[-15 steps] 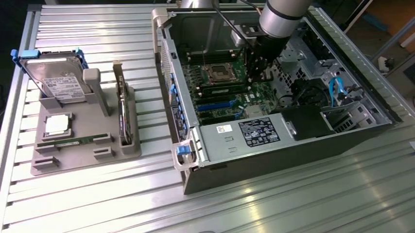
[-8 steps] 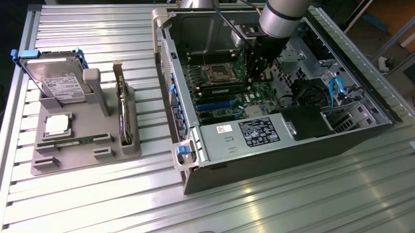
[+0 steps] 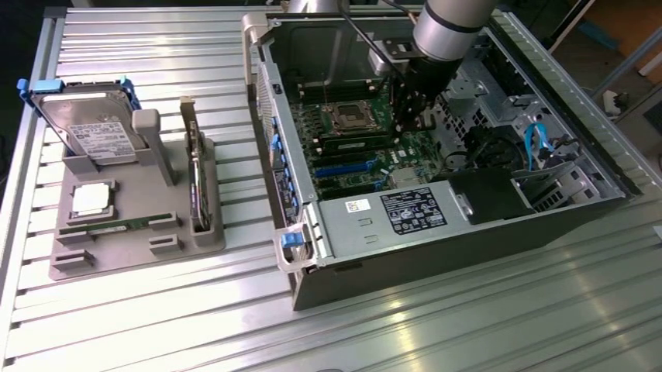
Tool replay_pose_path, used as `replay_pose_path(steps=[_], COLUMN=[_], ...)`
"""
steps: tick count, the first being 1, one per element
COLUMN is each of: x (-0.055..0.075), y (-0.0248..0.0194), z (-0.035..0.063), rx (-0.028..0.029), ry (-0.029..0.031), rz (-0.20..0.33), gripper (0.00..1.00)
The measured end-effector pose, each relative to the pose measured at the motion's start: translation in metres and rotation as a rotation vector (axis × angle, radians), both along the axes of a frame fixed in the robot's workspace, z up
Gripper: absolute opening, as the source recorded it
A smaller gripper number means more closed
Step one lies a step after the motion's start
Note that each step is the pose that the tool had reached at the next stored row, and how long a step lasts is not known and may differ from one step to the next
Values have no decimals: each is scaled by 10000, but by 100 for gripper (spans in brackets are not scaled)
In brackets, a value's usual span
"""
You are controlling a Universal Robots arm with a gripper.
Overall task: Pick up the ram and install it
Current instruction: 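Press down the ram until it locks into place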
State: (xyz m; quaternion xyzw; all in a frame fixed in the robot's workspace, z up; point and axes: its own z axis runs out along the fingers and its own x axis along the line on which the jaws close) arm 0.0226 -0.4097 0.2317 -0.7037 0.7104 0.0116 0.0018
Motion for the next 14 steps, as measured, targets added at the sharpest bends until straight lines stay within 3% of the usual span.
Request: replay_pose_path(steps=[14], x=[0], y=[-1], z=[152], rx=[-10], ry=[2], rz=[0], gripper=[11])
